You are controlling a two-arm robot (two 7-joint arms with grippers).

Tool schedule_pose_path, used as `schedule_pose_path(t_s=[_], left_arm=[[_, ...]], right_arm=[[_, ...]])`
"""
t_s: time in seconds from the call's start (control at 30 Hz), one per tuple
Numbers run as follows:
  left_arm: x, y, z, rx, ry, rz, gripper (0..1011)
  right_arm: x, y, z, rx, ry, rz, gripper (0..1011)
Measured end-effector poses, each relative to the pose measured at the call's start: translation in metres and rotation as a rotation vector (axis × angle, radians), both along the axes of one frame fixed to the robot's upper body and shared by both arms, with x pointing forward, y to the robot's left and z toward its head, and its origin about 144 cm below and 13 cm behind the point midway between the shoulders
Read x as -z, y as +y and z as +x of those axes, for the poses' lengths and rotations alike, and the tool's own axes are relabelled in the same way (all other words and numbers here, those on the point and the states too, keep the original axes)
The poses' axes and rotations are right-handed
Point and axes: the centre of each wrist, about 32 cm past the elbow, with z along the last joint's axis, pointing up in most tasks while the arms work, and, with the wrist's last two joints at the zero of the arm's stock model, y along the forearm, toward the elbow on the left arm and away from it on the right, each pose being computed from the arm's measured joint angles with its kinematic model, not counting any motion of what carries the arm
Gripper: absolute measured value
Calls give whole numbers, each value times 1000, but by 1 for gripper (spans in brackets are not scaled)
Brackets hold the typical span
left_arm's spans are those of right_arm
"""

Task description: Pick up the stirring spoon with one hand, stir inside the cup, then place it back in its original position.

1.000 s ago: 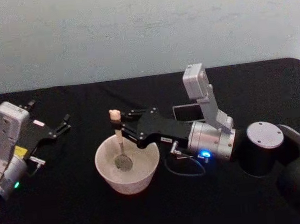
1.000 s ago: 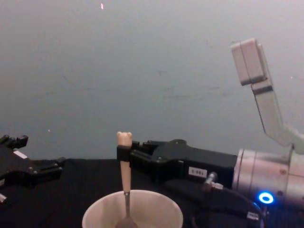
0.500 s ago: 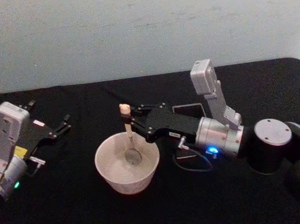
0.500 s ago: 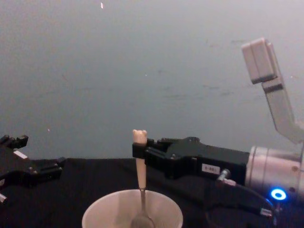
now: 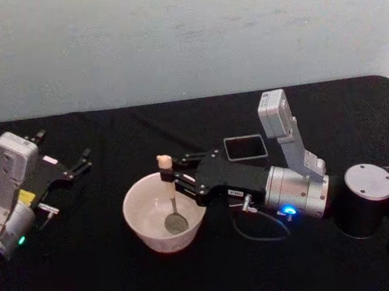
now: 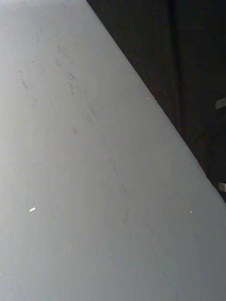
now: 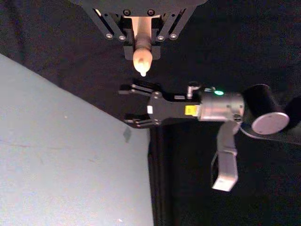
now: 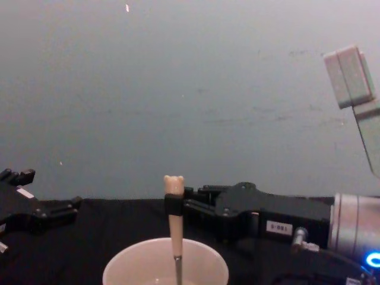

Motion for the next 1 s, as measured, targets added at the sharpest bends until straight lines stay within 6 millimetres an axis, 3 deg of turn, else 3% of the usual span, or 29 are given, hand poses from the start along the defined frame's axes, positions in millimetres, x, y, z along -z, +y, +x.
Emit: schedule_pose_path(t_s=[0.43,1.0], left_arm=[[0,0,0,0,0,0,1001],[0,0,0,0,0,0,1001]], right_arm=[[0,18,5,-19,-2,43,205],[-3,16,8,27,-8,61,205]])
